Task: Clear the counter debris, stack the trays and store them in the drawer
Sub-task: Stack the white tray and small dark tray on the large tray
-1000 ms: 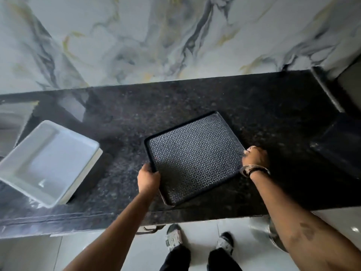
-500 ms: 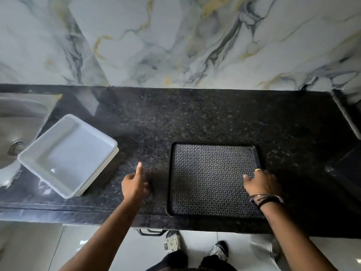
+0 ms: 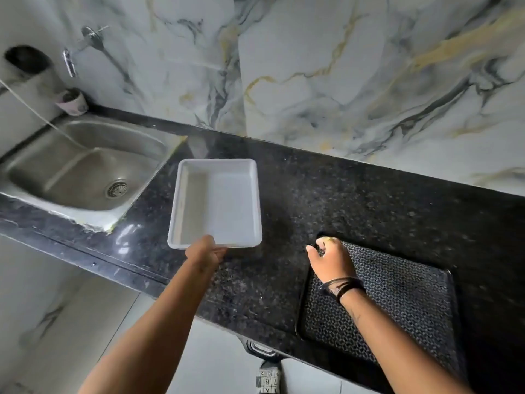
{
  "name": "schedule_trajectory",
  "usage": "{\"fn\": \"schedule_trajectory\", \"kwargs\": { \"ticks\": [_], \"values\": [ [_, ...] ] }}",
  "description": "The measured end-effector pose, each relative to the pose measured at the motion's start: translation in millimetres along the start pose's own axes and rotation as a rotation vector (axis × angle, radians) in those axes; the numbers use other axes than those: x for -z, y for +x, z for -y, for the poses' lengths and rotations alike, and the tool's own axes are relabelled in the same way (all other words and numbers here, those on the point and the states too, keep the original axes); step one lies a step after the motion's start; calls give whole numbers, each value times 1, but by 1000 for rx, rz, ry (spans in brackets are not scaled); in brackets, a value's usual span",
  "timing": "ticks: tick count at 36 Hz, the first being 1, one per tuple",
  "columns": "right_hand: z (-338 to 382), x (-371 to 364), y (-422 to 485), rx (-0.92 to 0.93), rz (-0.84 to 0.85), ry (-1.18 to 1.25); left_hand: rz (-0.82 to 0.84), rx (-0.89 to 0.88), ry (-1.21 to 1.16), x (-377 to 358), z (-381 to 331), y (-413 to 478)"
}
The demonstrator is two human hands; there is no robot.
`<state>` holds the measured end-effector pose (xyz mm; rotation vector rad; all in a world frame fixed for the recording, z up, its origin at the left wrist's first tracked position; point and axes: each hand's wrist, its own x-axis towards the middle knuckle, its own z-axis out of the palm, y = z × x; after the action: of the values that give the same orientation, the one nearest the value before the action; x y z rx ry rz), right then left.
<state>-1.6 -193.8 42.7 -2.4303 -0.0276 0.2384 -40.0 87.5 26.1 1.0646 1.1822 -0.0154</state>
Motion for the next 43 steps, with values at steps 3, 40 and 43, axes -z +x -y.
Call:
{"fn": "schedule_trajectory", "kwargs": {
  "ticks": [3,40,43],
  "values": [
    [-9,27,16,-106,-118,198,7,-33,133,-11,-6,-7],
    [-247,160,-75,-475,-308,128,-29,-762,1704,-197,109,-140],
    [-282,191,-81,-512,-516,155,78,-1043,1547,-244,121,-176]
  ]
}}
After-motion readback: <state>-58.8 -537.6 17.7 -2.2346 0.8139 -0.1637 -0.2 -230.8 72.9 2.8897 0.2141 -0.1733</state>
